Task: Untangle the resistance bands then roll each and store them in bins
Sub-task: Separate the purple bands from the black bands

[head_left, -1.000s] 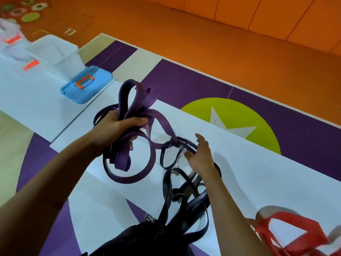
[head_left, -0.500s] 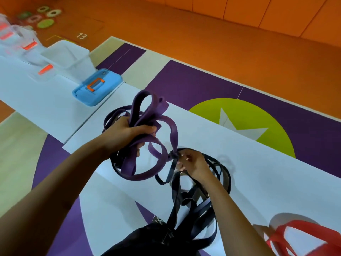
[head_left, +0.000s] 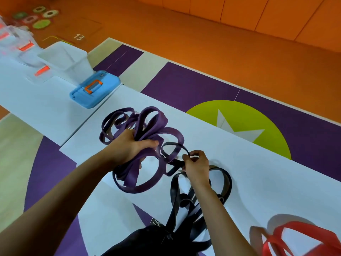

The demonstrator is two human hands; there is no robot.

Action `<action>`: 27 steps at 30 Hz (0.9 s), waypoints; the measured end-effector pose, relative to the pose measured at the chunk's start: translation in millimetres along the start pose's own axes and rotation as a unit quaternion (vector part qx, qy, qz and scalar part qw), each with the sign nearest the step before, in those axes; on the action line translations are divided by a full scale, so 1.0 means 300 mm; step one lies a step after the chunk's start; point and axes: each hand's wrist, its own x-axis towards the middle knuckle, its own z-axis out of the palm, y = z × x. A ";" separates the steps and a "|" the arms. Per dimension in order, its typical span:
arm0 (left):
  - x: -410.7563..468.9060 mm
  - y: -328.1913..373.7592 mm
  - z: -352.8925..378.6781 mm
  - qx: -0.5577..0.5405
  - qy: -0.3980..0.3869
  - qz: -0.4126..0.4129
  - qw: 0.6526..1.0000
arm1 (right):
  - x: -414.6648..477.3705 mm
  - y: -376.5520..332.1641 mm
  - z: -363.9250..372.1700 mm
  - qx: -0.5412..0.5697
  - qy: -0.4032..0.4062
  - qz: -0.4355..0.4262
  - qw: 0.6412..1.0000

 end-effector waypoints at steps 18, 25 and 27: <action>-0.065 -0.043 0.054 0.098 -0.163 -0.037 0.981 | 0.011 -0.117 0.097 0.362 -0.162 0.115 0.911; -0.078 -0.017 0.067 0.140 -0.196 0.014 0.971 | -0.016 -0.032 0.102 0.149 -0.298 0.049 0.941; -0.085 -0.024 0.064 0.180 -0.226 0.021 0.957 | -0.013 -0.007 0.081 0.087 -0.333 0.044 0.938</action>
